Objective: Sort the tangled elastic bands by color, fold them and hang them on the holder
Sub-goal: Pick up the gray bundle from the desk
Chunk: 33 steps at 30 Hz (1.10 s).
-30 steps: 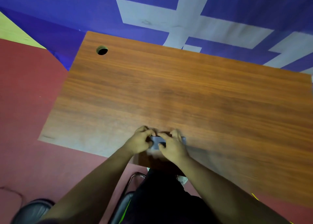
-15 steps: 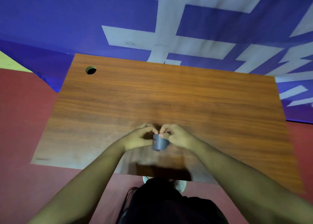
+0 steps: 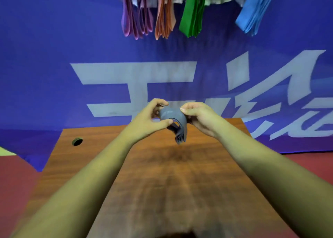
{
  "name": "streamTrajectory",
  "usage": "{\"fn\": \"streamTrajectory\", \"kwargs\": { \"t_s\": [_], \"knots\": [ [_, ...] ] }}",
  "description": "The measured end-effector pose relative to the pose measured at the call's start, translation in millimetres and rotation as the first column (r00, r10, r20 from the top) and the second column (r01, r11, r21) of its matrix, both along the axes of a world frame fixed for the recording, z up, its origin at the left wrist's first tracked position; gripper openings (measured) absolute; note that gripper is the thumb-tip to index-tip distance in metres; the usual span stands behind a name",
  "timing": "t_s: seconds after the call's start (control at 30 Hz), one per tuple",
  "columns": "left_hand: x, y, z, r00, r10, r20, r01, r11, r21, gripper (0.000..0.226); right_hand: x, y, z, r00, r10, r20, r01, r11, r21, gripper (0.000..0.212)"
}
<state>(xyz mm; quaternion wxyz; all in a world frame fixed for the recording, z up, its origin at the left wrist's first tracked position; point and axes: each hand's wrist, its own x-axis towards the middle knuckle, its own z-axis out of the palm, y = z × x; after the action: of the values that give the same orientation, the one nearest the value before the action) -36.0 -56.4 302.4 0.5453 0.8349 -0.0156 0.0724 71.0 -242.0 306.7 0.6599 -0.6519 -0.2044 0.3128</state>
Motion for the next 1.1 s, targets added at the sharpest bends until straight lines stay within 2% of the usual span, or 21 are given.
{"fn": "streamTrajectory", "kwargs": {
  "t_s": [0.13, 0.23, 0.33, 0.4, 0.5, 0.63, 0.73, 0.8, 0.87, 1.0, 1.1],
  "knots": [
    [36, -28, 55, 0.991, -0.027, 0.133, 0.020, 0.999, 0.048, 0.043, 17, -29, 51, 0.977, -0.076, 0.200, 0.076, 0.997, 0.005, 0.003],
    [57, -45, 92, 0.981, -0.006, 0.194, 0.002, 1.000, 0.022, 0.042, 24, -47, 88, 0.945, -0.101, 0.312, 0.082, 0.994, 0.073, 0.025],
    [74, -56, 125, 0.965, -0.004, 0.262, -0.004, 1.000, 0.028, 0.036, 26, -61, 119, 0.871, -0.113, 0.478, 0.098, 0.994, 0.058, 0.047],
    [81, -60, 143, 0.958, -0.005, 0.288, -0.010, 0.999, 0.051, 0.035, 26, -67, 136, 0.817, -0.108, 0.567, 0.118, 0.993, 0.020, 0.046],
    [91, -65, 167, 0.946, -0.009, 0.325, -0.017, 0.997, 0.079, 0.041, 28, -74, 162, 0.728, -0.136, 0.672, 0.154, 0.988, 0.033, 0.032],
    [99, -70, 191, 0.929, -0.045, 0.368, 0.016, 0.997, 0.081, 0.048, 37, -81, 197, 0.679, -0.267, 0.683, 0.209, 0.963, 0.169, 0.020],
    [106, -71, 202, 0.931, -0.094, 0.352, 0.010, 0.973, 0.232, 0.062, 43, -85, 219, 0.655, -0.313, 0.687, 0.233, 0.949, 0.210, 0.019],
    [110, -72, 209, 0.923, -0.088, 0.375, -0.014, 0.965, 0.262, 0.062, 48, -87, 231, 0.636, -0.321, 0.701, 0.237, 0.947, 0.218, 0.019],
    [115, -76, 218, 0.899, -0.066, 0.434, -0.022, 0.980, 0.195, 0.050, 53, -88, 240, 0.619, -0.352, 0.703, 0.253, 0.936, 0.246, 0.017],
    [129, -88, 236, 0.852, 0.086, 0.516, -0.059, 0.996, -0.069, 0.035, 69, -86, 251, 0.587, -0.490, 0.644, 0.333, 0.872, 0.360, 0.016],
    [142, -100, 246, 0.818, 0.162, 0.551, -0.113, 0.986, -0.122, 0.025, 78, -79, 255, 0.561, -0.544, 0.623, 0.378, 0.839, 0.392, 0.014]
  ]
}}
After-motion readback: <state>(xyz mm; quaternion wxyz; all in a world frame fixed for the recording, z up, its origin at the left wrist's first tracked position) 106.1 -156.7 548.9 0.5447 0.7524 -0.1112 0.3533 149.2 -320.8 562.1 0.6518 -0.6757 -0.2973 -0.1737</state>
